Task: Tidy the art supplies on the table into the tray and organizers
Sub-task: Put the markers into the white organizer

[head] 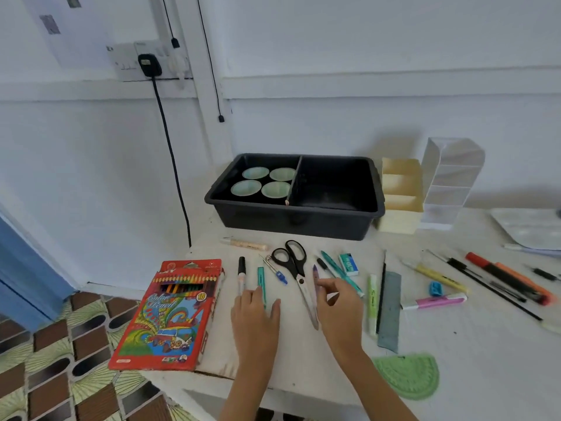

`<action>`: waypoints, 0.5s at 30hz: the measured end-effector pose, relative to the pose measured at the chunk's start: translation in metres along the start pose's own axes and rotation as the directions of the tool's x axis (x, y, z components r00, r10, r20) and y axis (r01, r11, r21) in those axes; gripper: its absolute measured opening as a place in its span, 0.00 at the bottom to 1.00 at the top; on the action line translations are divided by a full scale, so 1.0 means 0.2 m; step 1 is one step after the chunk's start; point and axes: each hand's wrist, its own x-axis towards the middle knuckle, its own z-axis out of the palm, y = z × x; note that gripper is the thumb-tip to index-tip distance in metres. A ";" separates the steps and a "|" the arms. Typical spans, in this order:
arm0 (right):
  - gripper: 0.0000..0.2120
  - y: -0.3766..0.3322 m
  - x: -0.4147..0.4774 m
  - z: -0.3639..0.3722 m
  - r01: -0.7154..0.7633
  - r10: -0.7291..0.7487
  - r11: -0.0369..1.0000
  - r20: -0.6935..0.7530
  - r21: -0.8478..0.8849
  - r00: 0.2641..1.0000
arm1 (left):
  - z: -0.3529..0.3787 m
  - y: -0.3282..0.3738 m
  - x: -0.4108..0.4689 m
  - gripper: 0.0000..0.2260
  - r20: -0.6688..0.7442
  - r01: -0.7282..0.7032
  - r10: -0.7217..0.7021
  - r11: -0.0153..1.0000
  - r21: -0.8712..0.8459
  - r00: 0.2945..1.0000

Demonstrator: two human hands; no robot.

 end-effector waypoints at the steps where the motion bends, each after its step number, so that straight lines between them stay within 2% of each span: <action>1: 0.10 0.01 0.01 -0.02 -0.012 0.012 1.000 -0.011 -0.009 1.000 | 0.00 0.01 0.00 0.17 0.003 0.002 -0.002 1.000 0.009 1.000; 4: 0.10 0.04 0.02 -0.10 -0.046 0.045 0.999 -0.044 -0.022 0.998 | 0.02 0.02 -0.01 0.12 -0.069 -0.031 0.030 0.999 -0.016 0.997; 7: 0.09 0.08 0.02 -0.17 -0.066 0.063 0.996 -0.057 -0.052 0.996 | 0.01 0.08 -0.03 0.12 -0.259 -0.075 0.021 0.976 -0.202 0.966; 9: 0.08 0.11 0.03 -0.22 -0.071 0.063 0.993 -0.085 -0.091 0.994 | -0.02 0.14 -0.04 0.12 -0.335 -0.116 -0.001 0.937 -0.330 0.942; 12: 0.08 0.13 0.06 -0.28 -0.081 0.063 0.984 -0.121 -0.156 0.991 | -0.02 0.24 -0.04 0.11 -0.341 -0.160 -0.006 0.874 -0.459 0.940; 15: 0.11 0.14 0.12 -0.32 -0.124 0.106 0.948 -0.078 -0.293 0.991 | -0.01 0.33 -0.06 0.10 -0.299 -0.202 0.033 0.806 -0.557 0.954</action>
